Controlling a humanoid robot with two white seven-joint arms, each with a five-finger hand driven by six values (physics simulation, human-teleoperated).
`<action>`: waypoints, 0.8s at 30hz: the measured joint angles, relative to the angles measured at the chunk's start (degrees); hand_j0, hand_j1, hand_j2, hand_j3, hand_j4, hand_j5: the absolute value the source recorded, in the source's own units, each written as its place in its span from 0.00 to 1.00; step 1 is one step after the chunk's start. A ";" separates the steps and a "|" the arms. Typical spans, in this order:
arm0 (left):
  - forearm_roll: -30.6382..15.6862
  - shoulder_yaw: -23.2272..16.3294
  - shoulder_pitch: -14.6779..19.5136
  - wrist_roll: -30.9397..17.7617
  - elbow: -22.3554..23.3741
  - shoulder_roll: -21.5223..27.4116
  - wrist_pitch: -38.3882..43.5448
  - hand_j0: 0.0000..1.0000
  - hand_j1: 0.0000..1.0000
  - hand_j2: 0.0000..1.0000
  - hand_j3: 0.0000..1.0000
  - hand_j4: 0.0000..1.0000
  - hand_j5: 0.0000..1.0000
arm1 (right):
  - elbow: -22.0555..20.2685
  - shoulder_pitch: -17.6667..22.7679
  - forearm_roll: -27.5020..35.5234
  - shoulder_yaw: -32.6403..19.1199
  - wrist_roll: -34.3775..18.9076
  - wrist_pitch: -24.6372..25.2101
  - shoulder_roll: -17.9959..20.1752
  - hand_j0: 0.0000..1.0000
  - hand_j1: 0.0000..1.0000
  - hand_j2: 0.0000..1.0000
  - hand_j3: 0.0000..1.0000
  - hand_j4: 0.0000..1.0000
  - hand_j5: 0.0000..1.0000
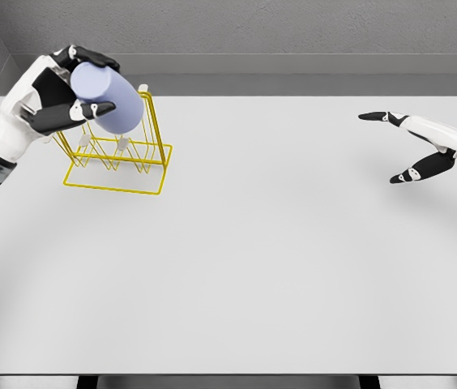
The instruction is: Place the cup on the cup holder with both arms
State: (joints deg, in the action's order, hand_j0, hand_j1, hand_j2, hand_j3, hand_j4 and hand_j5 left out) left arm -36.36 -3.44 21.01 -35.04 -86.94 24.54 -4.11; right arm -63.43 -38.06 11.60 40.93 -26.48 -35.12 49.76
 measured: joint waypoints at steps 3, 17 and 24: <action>0.09 0.00 -0.18 0.00 -0.06 -0.03 0.15 0.44 0.44 0.44 0.44 0.44 0.44 | 0.00 0.00 0.00 0.00 0.00 0.00 -0.03 1.00 1.00 1.00 1.00 1.00 1.00; -0.26 0.10 -1.93 0.00 -0.64 0.73 0.48 0.44 0.44 0.44 0.44 0.44 0.44 | 0.00 0.00 -0.21 0.08 -0.05 0.00 -0.36 1.00 1.00 1.00 1.00 1.00 1.00; -0.45 0.67 -4.04 0.00 -1.49 1.10 0.48 0.44 0.44 0.44 0.44 0.44 0.44 | 0.00 -0.09 -0.34 0.09 -0.03 0.00 -0.42 1.00 1.00 1.00 1.00 1.00 1.00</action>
State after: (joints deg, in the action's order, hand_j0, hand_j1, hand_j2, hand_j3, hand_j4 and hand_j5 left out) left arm -36.81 -2.77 16.96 -35.04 -88.43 25.64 -3.63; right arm -63.43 -38.14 11.26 41.02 -26.51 -35.12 49.34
